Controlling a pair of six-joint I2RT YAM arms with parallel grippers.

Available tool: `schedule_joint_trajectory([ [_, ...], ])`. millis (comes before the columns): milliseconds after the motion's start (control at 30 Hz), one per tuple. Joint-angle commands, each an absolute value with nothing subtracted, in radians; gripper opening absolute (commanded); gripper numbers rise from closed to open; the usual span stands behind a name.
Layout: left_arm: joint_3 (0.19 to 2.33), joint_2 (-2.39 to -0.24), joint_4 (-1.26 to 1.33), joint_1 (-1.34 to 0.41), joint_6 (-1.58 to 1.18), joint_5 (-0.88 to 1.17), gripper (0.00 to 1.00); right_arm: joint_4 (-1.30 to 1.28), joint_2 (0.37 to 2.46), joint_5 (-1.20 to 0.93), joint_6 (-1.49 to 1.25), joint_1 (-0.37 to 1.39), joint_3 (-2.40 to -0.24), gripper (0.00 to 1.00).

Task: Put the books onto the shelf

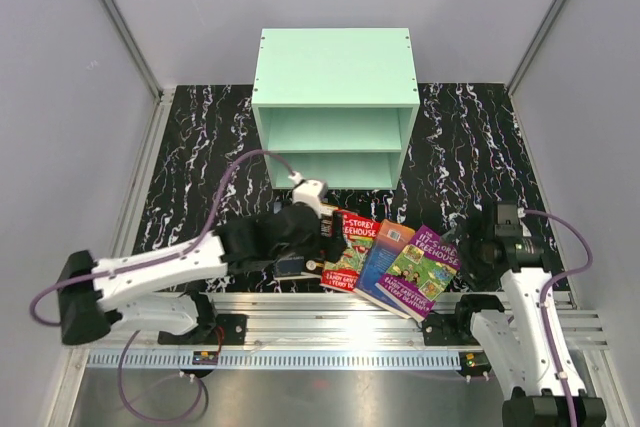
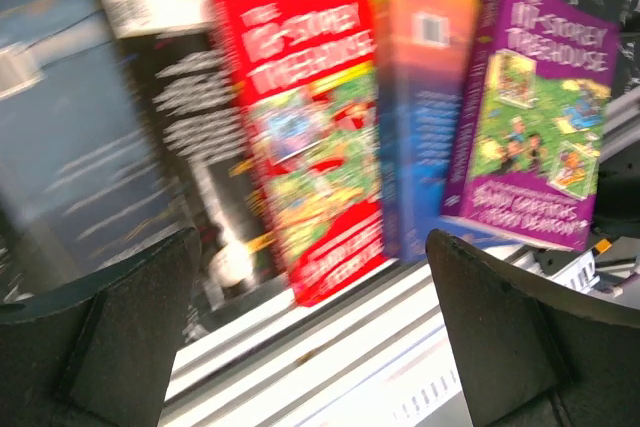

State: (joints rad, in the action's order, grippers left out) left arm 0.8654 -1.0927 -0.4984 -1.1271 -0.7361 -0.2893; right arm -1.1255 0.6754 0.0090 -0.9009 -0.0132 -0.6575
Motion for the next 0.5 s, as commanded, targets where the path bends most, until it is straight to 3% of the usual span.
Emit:
schedule_joint_trajectory([
  [0,1.023,-1.234,-0.333,-1.178,-0.697,-0.341,0.99,-1.051,0.71,0.008,-0.882,-0.009,-0.652,1.0],
  [167,1.155,-1.388,-0.244,-1.193,-0.62,-0.194,0.99,-0.968,0.762,-0.049,-0.887,-0.009,-0.592,0.99],
  [467,1.284,-1.638,-0.212,-1.2,-0.532,-0.058,0.99,-0.767,0.857,-0.13,-0.862,-0.008,-0.525,0.71],
])
